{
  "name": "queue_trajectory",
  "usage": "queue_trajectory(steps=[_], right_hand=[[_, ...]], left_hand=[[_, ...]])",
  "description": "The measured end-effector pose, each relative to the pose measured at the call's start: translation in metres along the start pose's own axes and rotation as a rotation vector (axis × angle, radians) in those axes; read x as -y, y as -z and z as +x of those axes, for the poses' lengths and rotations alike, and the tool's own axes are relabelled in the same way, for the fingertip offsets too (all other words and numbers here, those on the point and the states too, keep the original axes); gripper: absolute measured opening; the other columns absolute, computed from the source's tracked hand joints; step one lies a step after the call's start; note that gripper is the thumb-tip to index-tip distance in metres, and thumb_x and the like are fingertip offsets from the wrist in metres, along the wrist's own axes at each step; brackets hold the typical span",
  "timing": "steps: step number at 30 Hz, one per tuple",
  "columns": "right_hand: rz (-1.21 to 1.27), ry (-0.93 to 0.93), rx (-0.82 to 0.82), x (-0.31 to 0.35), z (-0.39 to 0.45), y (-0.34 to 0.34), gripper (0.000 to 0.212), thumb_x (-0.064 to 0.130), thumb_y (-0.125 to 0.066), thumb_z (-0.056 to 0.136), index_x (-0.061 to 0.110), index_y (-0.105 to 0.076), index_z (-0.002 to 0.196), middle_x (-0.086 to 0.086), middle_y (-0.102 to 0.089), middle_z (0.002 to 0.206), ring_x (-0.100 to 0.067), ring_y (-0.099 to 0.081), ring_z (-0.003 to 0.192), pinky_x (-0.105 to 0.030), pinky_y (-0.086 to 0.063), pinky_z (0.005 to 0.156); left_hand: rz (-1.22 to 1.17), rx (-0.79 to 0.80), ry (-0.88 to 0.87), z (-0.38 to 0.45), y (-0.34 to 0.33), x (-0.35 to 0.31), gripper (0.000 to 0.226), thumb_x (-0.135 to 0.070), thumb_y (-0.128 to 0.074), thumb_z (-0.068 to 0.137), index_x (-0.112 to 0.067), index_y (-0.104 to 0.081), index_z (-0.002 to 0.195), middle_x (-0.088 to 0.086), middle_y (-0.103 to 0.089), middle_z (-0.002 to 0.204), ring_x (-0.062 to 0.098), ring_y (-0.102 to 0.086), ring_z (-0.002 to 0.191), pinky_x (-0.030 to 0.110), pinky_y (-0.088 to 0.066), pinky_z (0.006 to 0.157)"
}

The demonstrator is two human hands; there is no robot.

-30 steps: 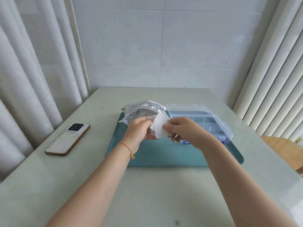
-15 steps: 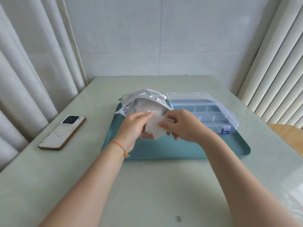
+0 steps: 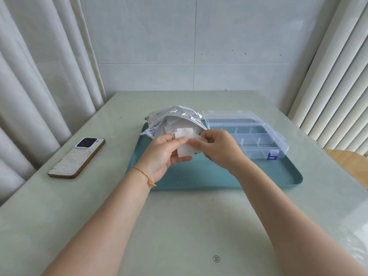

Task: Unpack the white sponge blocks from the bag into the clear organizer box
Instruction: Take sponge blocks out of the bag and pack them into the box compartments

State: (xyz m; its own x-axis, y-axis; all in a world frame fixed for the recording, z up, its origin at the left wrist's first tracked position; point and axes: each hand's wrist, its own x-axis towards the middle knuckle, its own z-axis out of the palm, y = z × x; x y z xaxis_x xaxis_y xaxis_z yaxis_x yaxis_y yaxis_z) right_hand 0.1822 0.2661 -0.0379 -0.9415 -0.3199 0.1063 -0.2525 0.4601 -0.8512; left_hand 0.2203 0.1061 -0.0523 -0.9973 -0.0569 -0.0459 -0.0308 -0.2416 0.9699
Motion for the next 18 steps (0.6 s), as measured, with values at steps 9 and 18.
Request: queue_trajectory(steps=[9,18], right_hand=[[0.331,-0.02,-0.097,0.006,0.0,0.008,0.012,0.016,-0.052,0.098,0.009,-0.06,0.092,-0.003,-0.067,0.066,-0.018,-0.051,0.043,-0.025,-0.036,0.046],[-0.023,0.018,-0.153,0.002,-0.002,-0.018,0.033,0.035,-0.058,0.092,0.015,-0.044,0.07,0.003,-0.046,0.063,-0.016,-0.04,0.058,-0.028,-0.034,0.054]], left_hand=[[-0.051,-0.172,0.007,0.004,0.002,0.001,0.021,-0.007,-0.05,0.1,0.0,-0.065,0.112,0.02,-0.071,0.102,0.027,-0.071,0.079,0.027,-0.057,0.057],[-0.112,-0.041,0.02,-0.002,-0.009,-0.003,0.026,-0.028,-0.051,0.1,-0.01,-0.07,0.103,0.011,-0.074,0.094,0.021,-0.072,0.078,0.03,-0.06,0.064]])
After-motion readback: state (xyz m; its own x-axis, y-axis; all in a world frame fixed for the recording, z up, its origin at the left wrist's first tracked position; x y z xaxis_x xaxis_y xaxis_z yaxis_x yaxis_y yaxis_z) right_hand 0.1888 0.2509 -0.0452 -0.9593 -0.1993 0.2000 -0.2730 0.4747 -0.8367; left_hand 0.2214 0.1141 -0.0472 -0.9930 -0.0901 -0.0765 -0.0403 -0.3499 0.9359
